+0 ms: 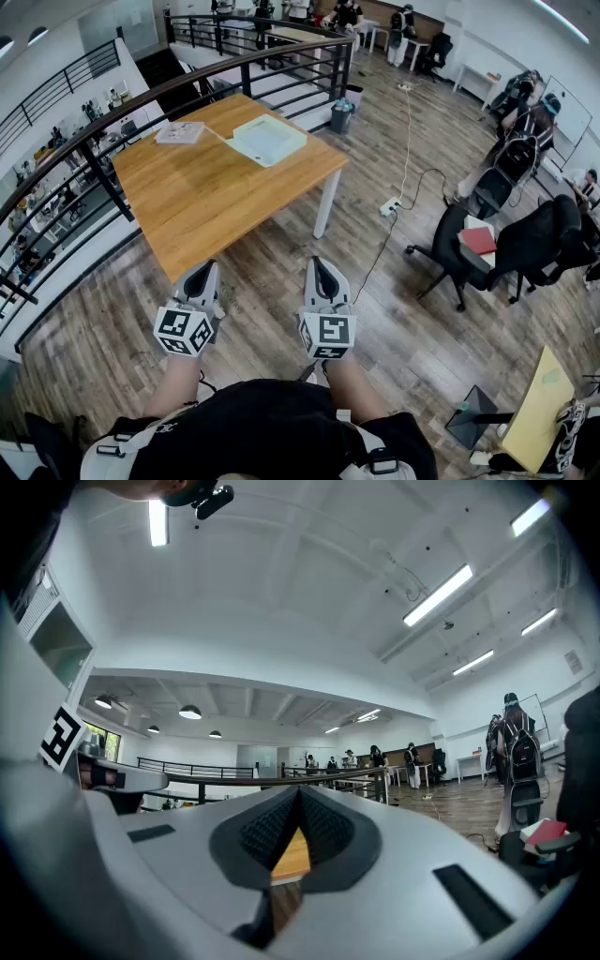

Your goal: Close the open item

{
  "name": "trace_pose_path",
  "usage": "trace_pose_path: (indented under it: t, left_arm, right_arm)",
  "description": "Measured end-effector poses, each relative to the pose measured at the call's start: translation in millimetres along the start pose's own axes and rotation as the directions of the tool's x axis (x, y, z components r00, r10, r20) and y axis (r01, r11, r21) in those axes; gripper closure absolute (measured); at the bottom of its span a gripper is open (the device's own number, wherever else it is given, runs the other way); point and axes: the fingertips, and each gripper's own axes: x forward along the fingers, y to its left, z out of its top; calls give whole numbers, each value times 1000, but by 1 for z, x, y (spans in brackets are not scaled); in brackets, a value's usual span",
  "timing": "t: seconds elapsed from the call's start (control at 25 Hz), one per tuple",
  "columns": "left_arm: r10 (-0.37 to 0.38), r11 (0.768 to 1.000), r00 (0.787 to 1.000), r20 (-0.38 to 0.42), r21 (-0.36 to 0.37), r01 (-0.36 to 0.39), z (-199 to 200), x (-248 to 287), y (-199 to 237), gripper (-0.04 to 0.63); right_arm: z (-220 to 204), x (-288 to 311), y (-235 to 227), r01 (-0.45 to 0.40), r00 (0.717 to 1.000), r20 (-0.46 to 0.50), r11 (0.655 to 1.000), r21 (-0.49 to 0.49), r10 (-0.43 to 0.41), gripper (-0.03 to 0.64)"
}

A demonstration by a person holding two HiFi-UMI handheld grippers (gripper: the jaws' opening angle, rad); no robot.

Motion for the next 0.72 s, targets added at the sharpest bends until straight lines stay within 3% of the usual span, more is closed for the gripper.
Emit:
trace_pose_path:
  t: [0.2, 0.36, 0.72]
  left_arm:
    - [20, 1000, 1000, -10, 1, -20, -3, 9, -6, 594]
    - [26, 1000, 999, -19, 8, -26, -4, 17, -15, 594]
    - [11, 1000, 999, -47, -10, -11, -15, 52, -50, 594]
  right_arm:
    - [-3, 0, -12, -11, 1000, -3, 1000, 11, 11, 612]
    - [-9, 1, -24, -40, 999, -17, 996, 79, 41, 612]
    - [-20, -11, -71, -37, 998, -49, 999, 39, 39, 612]
